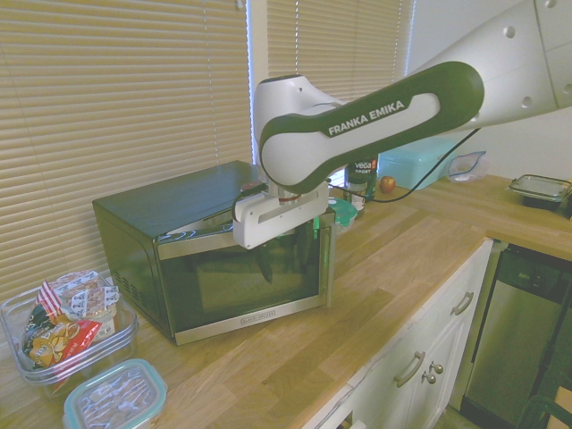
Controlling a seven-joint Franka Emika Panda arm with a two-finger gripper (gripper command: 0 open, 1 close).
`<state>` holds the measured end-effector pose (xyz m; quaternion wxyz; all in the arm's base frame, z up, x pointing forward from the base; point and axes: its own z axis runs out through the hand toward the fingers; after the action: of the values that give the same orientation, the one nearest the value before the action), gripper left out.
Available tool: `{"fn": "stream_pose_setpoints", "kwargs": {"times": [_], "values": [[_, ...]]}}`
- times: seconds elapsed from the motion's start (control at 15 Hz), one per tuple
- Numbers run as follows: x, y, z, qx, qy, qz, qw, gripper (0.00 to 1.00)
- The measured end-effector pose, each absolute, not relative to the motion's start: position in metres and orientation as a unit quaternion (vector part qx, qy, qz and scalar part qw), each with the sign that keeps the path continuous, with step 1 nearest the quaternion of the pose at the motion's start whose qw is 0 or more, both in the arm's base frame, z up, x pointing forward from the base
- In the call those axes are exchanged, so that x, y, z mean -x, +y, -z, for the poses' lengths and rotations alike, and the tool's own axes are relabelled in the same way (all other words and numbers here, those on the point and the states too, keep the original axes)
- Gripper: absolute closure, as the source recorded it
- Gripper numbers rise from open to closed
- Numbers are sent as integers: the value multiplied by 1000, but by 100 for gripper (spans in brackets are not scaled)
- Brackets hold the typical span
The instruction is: Close the microwave
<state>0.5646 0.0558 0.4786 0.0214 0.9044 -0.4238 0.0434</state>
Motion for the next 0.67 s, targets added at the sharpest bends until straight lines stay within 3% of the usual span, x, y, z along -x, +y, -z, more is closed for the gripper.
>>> {"fn": "stream_pose_setpoints", "kwargs": {"times": [0.67], "values": [[-652,0,-485,-884,-465,-28,29,0]]}}
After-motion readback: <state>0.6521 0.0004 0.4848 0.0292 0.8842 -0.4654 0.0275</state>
